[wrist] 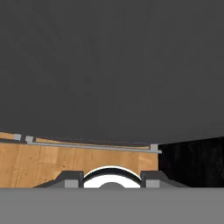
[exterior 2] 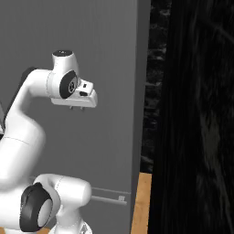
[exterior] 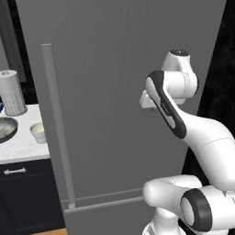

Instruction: Grab a lemon wedge from the fridge and one ice cube from the ice bowl, and put them in the glass of lemonade.

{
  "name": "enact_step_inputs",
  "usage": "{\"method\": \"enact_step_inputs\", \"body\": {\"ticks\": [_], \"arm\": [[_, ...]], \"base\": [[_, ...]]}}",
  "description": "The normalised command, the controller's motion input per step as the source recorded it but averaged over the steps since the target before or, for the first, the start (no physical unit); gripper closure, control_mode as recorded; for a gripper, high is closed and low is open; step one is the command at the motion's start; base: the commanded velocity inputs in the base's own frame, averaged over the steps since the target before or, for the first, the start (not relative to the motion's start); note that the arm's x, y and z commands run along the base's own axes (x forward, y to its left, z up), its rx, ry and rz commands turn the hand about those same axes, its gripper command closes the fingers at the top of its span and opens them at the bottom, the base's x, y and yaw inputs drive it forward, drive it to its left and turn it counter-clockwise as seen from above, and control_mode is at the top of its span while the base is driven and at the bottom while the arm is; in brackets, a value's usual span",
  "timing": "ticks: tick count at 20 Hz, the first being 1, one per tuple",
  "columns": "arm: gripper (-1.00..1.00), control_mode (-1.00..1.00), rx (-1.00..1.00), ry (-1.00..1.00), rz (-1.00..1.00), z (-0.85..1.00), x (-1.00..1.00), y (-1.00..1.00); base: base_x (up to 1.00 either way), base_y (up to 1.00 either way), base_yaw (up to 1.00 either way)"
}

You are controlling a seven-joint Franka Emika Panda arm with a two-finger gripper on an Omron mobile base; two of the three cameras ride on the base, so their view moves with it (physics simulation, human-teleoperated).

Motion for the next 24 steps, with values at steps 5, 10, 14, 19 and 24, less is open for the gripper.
{"method": "enact_step_inputs", "body": {"ticks": [5, 10, 14, 19, 24], "arm": [[-1.00, -1.00, 0.00, 0.03, 0.00, -0.22, -0.62, 0.00], [-1.00, -1.00, -0.01, 0.00, 0.00, -0.59, -0.99, 0.00], [-1.00, -1.00, -0.02, 0.00, 0.00, -0.66, -0.70, 0.08], [-1.00, 1.00, 0.00, 0.00, 0.00, 0.00, 0.00, 0.00], [-1.00, 1.00, 0.00, 0.00, 0.00, 0.00, 0.00, 0.00]], "base": [[0.00, 0.00, 0.00], [0.00, 0.00, 0.00], [0.00, 0.00, 0.00], [-0.17, 0.58, 0.00], [-0.02, 0.99, 0.00]]}}
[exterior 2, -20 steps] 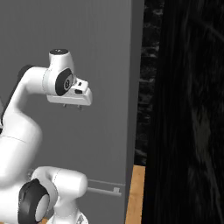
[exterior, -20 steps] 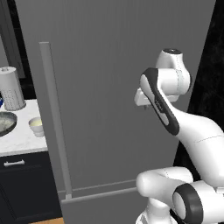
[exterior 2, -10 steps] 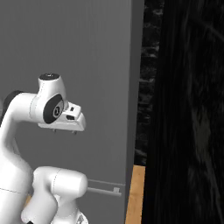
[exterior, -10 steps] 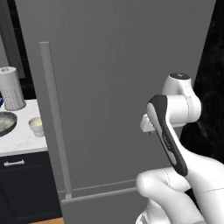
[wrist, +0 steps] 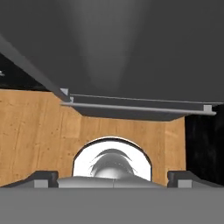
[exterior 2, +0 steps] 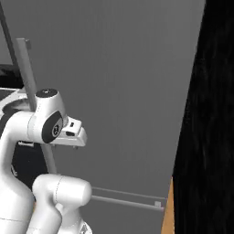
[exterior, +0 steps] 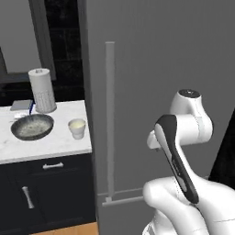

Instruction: Grab a lemon wedge from the fridge and one ice cube from the ice bowl, and put them in the glass of lemonade.

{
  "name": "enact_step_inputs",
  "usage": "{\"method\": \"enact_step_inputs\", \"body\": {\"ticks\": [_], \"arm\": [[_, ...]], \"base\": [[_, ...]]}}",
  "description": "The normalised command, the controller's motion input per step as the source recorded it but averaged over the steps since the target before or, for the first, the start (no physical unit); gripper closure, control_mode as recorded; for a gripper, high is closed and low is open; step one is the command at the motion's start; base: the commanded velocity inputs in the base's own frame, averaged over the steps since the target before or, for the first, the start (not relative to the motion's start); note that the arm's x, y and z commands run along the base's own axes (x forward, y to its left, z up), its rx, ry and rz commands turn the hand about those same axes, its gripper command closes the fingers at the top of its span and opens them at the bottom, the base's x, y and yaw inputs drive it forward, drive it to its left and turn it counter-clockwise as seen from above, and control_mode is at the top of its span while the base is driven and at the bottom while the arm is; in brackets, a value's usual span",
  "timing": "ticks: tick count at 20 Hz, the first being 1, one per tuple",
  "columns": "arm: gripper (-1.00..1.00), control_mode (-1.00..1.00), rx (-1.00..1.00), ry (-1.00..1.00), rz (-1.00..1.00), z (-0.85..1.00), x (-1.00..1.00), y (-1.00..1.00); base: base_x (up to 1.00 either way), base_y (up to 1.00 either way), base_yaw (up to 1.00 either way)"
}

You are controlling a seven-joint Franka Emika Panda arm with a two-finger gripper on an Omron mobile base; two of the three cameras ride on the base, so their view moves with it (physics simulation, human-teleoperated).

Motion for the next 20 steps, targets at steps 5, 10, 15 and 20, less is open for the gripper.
{"method": "enact_step_inputs", "body": {"ticks": [5, 10, 15, 20], "arm": [[-1.00, 1.00, 0.00, 0.00, 0.00, 0.00, 0.00, 0.00], [-1.00, 1.00, 0.00, 0.00, 0.00, 0.00, 0.00, 0.00], [-1.00, 1.00, 0.00, 0.00, 0.00, 0.00, 0.00, 0.00], [-1.00, 1.00, 0.00, 0.00, 0.00, 0.00, 0.00, 0.00]], "base": [[0.00, 1.00, -0.01], [0.08, 1.00, -0.15], [0.51, 0.76, -0.27], [0.65, 0.47, -0.34]]}}
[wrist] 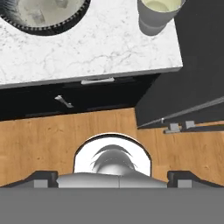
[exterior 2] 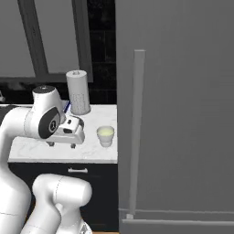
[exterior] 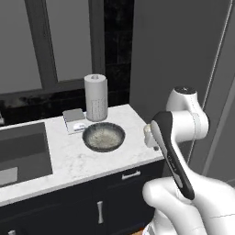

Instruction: Grab a lemon wedge from the fridge and one ice cube from the ice bowl, and put them in the glass of lemonade.

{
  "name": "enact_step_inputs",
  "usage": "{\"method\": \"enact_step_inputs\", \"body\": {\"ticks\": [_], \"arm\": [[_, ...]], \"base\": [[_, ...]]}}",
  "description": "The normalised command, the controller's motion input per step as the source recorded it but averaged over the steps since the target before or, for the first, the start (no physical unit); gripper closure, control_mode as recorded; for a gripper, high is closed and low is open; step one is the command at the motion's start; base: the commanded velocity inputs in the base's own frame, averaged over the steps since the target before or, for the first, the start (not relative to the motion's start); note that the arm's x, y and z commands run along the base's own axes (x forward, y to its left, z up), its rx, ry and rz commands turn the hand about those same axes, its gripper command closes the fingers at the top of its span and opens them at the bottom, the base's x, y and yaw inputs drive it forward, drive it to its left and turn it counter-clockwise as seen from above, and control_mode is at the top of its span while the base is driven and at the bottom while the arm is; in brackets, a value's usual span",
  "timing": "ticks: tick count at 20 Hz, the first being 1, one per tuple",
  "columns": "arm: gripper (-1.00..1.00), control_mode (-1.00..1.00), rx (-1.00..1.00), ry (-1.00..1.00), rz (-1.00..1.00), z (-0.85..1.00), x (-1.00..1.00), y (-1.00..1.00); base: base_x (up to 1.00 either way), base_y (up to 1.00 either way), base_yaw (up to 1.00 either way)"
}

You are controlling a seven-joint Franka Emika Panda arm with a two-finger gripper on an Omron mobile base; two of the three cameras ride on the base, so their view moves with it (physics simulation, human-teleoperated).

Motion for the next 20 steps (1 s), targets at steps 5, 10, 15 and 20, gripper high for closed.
{"method": "enact_step_inputs", "body": {"ticks": [5, 10, 15, 20], "arm": [[-1.00, 1.00, 0.00, 0.00, 0.00, 0.00, 0.00, 0.00], [-1.00, -1.00, 0.00, -0.02, -0.06, -0.08, 0.13, 0.18], [-1.00, -1.00, 0.00, -0.01, -0.30, -0.17, 0.68, 0.81], [-1.00, -1.00, 0.00, 0.00, -0.19, -0.26, 0.58, 0.94]], "base": [[0.68, 0.59, -0.37], [0.49, 0.63, -0.29], [0.00, 0.00, 0.00], [0.00, 0.00, 0.00]]}}
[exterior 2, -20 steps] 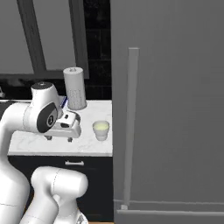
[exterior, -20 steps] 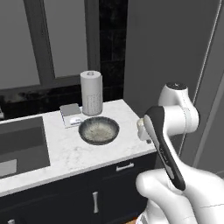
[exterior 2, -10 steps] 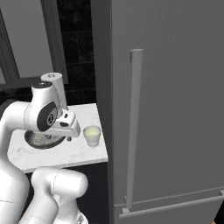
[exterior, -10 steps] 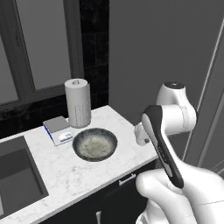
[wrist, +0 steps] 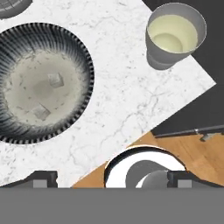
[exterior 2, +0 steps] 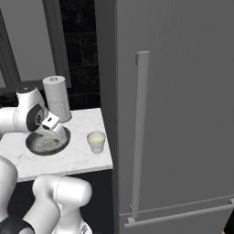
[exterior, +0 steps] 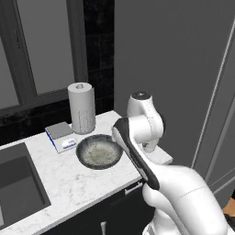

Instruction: Grab a lemon wedge from the fridge and one ice cube from the ice bowl, and put them in the glass of lemonade.

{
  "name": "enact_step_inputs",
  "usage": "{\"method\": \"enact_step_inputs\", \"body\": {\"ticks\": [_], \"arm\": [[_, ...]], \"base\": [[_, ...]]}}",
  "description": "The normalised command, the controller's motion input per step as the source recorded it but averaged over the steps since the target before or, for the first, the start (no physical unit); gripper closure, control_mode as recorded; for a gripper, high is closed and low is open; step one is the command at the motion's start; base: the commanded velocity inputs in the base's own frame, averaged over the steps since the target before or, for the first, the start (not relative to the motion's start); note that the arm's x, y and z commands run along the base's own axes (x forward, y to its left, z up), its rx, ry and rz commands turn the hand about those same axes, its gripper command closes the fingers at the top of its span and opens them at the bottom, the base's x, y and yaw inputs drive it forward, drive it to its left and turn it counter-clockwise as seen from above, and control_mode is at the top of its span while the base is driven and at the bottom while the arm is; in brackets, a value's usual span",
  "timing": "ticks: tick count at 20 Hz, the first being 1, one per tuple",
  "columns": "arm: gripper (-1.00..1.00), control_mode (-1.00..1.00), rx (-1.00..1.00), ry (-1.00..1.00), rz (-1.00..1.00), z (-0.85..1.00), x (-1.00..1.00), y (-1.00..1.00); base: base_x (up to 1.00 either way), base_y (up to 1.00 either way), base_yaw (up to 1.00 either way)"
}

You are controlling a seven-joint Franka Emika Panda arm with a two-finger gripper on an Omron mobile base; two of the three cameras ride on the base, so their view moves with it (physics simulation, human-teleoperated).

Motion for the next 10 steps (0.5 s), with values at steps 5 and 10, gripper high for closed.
{"method": "enact_step_inputs", "body": {"ticks": [5, 10], "arm": [[-1.00, -1.00, -0.02, 0.00, -0.05, -0.31, 0.51, 0.68], [-1.00, -1.00, -0.03, -0.01, -0.02, -0.32, 0.45, 0.14]], "base": [[0.00, 0.00, 0.00], [0.00, 0.00, 0.00]]}}
